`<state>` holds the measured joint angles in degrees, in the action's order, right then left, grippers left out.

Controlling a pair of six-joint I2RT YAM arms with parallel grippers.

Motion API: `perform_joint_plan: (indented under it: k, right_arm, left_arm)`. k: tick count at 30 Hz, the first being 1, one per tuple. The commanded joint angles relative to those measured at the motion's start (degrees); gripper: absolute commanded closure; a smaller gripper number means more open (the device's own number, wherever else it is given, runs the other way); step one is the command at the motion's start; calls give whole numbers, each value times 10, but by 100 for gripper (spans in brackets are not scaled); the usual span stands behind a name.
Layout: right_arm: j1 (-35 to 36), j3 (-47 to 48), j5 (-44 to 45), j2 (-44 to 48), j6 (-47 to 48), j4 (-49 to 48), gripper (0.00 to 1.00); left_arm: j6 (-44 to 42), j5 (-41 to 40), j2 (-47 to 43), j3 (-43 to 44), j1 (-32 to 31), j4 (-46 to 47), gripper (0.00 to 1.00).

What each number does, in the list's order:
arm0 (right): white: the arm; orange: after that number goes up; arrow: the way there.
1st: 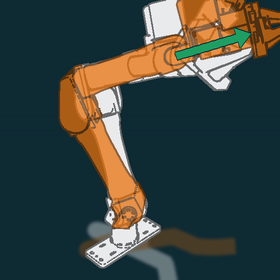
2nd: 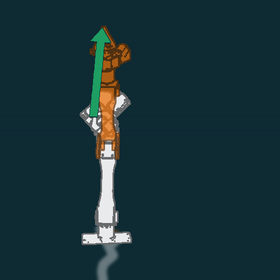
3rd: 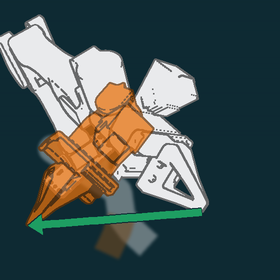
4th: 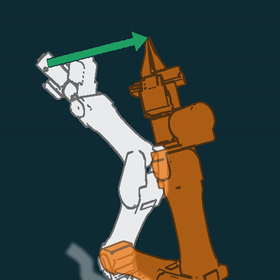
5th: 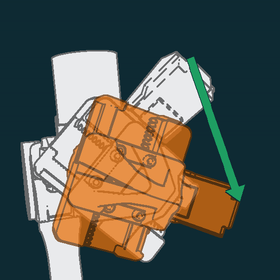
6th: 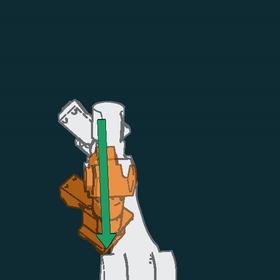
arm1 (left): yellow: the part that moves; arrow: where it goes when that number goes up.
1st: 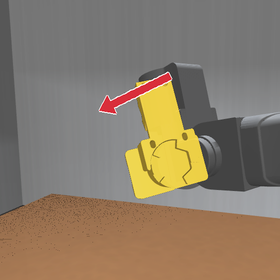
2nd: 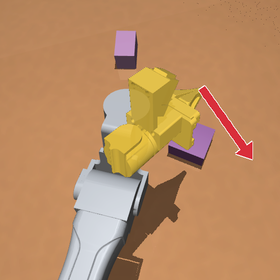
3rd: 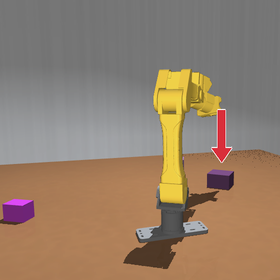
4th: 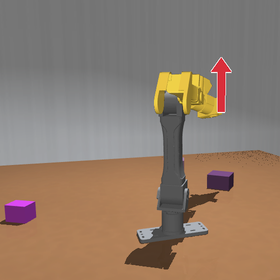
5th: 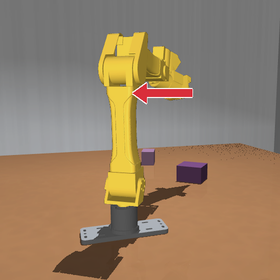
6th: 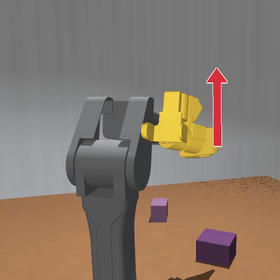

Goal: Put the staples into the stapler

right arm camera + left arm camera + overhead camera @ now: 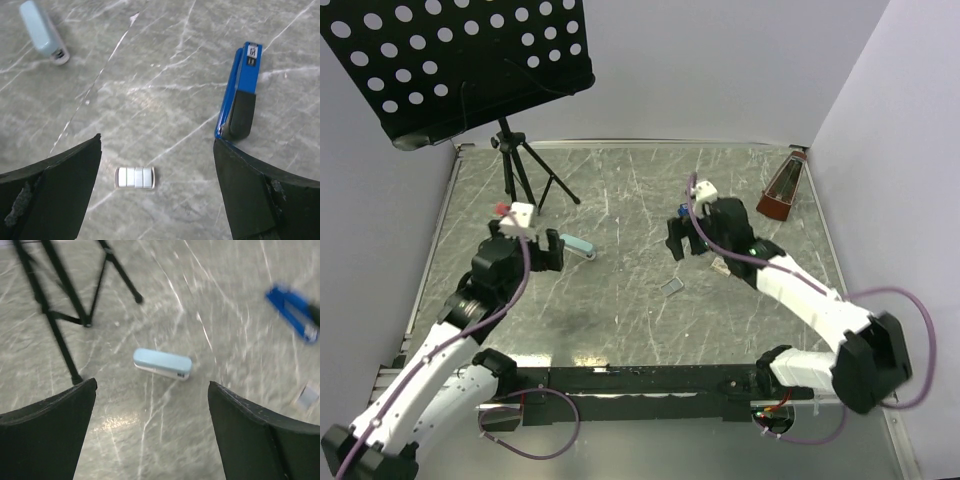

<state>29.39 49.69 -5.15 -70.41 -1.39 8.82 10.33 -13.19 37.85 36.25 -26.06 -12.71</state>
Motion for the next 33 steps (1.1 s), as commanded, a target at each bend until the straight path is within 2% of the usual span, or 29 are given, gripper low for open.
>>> perform_joint_plan:
  k: [1,2,6,9,10,13,19,28,33]
  right_arm:
    - [13,-91,-39,101,21,-135,0]
    - [14,-107,-47,128,16,-150,0]
    - [16,-163,-96,171,-51,-200,0]
    - [16,-215,-132,198,-62,-260,0]
    - [17,-229,-144,203,-66,-307,0]
    - [16,-253,-163,208,-85,-342,0]
    - [16,-262,-171,204,-99,-360,0]
    - [16,-272,-176,205,-94,-378,0]
    - [16,-274,-177,199,-92,-382,0]
  left_arm:
    - [-133,115,70,62,1,16,3]
    - [-169,156,86,76,0,14,3]
    - [-222,229,163,86,0,45,3]
    - [-295,290,194,79,0,73,3]
    - [-309,297,201,77,0,80,3]
    - [-415,327,237,88,1,35,3]
    - [-514,369,357,156,26,-59,3]
    - [-579,320,548,283,47,-150,1]
    - [-584,305,600,318,47,-168,1]
